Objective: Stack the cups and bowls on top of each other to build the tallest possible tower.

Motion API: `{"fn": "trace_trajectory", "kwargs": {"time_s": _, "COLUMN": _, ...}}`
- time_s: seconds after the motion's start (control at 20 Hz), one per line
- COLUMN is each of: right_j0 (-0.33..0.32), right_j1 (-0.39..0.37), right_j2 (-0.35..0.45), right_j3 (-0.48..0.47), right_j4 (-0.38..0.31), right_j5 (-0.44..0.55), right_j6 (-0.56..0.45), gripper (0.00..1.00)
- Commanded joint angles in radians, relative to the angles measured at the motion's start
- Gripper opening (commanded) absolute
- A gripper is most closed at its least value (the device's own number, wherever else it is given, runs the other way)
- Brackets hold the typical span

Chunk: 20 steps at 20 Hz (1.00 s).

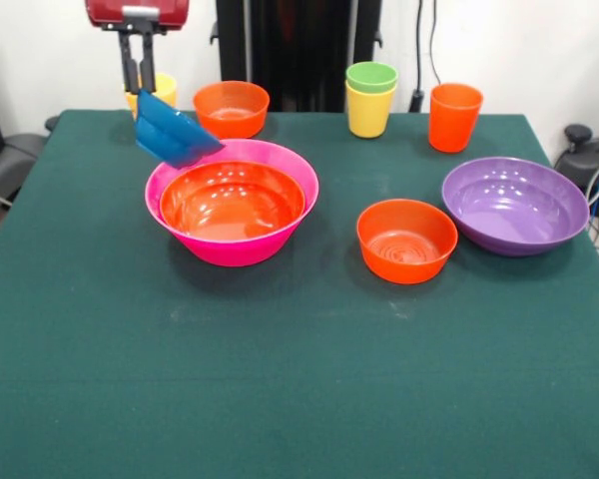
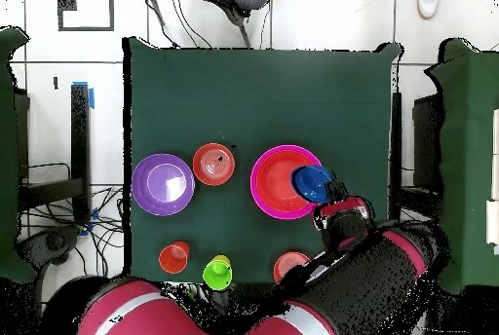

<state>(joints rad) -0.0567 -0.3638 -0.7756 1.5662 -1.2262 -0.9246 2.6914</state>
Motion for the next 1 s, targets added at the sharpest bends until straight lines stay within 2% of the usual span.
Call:
{"fn": "trace_trajectory", "kwargs": {"time_s": 0.05, "right_j0": 0.002, "right_j1": -0.020, "right_j2": 0.186, "right_j3": 0.006, "right_j4": -0.128, "right_j5": -0.125, "right_j6": 0.116, "gripper": 0.00}}
{"fn": "trace_trajectory", "kwargs": {"time_s": 0.55, "right_j0": 0.009, "right_j1": -0.030, "right_j2": 0.193, "right_j3": 0.025, "right_j4": -0.168, "right_j5": -0.193, "right_j6": 0.107, "gripper": 0.00}}
{"fn": "trace_trajectory", "kwargs": {"time_s": 1.0, "right_j0": -0.010, "right_j1": -0.029, "right_j2": 0.186, "right_j3": 0.026, "right_j4": -0.070, "right_j5": -0.112, "right_j6": -0.010, "gripper": 0.00}}
